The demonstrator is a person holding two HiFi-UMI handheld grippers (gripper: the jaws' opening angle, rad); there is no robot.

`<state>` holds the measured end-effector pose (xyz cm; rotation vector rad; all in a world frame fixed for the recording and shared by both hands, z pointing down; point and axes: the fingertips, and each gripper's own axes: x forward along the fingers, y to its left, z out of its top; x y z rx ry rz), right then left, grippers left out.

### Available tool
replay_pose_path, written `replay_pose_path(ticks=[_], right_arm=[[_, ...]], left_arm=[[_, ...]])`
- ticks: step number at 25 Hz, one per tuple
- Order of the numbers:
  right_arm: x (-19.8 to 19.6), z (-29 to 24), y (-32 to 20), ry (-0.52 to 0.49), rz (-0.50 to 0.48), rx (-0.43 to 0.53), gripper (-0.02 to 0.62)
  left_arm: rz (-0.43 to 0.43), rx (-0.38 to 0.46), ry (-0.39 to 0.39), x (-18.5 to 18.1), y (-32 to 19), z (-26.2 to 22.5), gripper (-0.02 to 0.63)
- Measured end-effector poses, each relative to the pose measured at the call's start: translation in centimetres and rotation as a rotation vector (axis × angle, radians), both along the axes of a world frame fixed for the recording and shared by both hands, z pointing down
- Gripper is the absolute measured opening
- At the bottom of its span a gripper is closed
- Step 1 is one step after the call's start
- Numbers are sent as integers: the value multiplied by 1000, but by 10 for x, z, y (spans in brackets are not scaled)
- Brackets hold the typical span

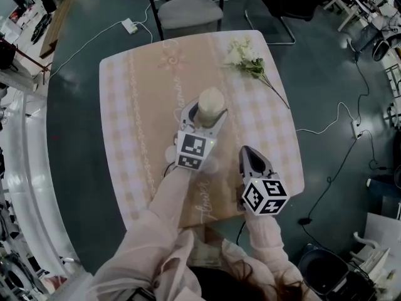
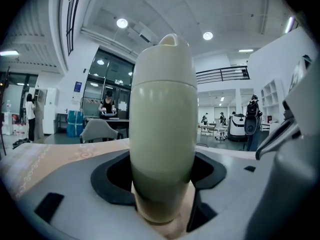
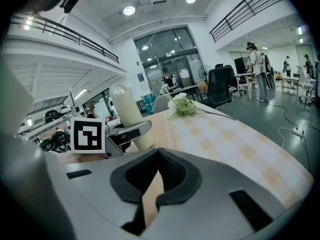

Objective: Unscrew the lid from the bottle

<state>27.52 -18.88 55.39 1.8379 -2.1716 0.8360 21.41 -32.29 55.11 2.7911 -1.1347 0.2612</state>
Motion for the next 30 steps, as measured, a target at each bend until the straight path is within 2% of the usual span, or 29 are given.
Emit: replay_pose_path(ticks=[14, 30], right_arm=[[-18, -20, 24, -7, -34, 54, 12], [-58, -48, 68, -39, -116, 98, 12]], left_arm=[[6, 3, -28, -25, 34, -15, 314], [-27, -39, -29, -73, 107, -26, 314]])
